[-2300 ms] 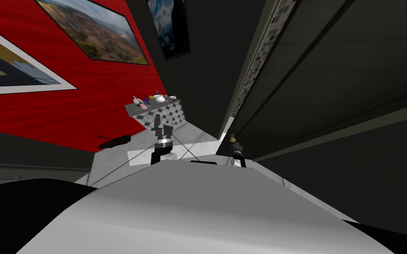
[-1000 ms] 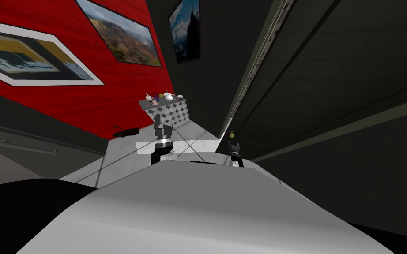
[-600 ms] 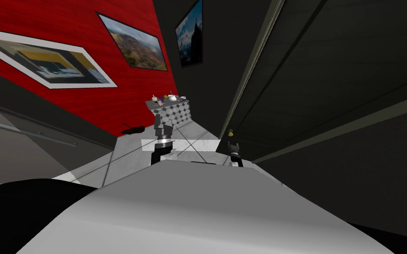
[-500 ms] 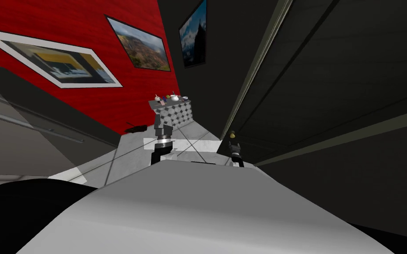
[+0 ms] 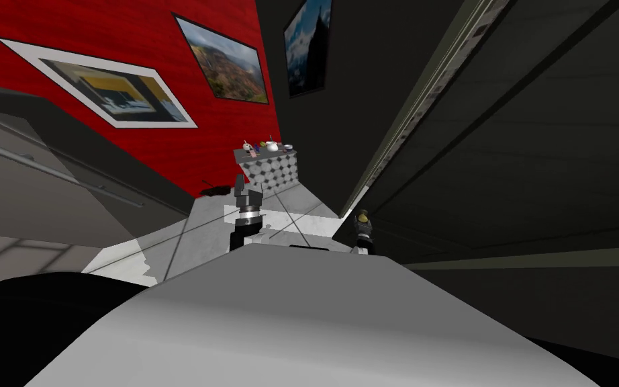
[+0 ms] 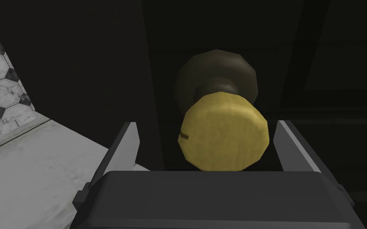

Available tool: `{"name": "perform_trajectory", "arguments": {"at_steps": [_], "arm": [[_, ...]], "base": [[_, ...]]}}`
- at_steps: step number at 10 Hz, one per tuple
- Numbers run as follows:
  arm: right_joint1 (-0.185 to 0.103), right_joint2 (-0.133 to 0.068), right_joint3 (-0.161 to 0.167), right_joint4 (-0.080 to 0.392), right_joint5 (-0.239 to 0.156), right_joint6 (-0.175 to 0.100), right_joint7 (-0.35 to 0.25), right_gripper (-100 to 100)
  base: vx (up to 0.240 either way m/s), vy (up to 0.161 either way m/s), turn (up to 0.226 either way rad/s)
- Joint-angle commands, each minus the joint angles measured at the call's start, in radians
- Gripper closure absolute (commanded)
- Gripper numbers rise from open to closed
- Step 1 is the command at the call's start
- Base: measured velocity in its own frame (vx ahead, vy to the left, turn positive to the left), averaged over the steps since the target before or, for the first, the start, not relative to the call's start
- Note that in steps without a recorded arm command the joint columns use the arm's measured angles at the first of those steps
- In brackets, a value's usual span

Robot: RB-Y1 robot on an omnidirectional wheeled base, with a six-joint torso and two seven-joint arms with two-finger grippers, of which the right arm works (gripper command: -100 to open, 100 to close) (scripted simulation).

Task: Pull the door open

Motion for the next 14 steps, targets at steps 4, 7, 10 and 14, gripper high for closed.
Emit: {"name": "perform_trajectory", "arguments": {"at_steps": [4,7,10,14], "arm": [[0.0,0.0,0.0,0.0,0.0,0.0,0.0,100],[0.0,0.0,0.0,0.0,0.0,0.0,0.0,100],[0.021,-0.04,0.037,-0.006,0.016,-0.013,-0.05,100],[0.048,-0.09,0.092,-0.019,0.041,-0.033,-0.12,100]], "base": [[0.004,-0.008,-0.005],[-0.008,0.003,-0.002],[-0.175,-0.029,0.133],[-0.241,-0.037,0.128]]}}
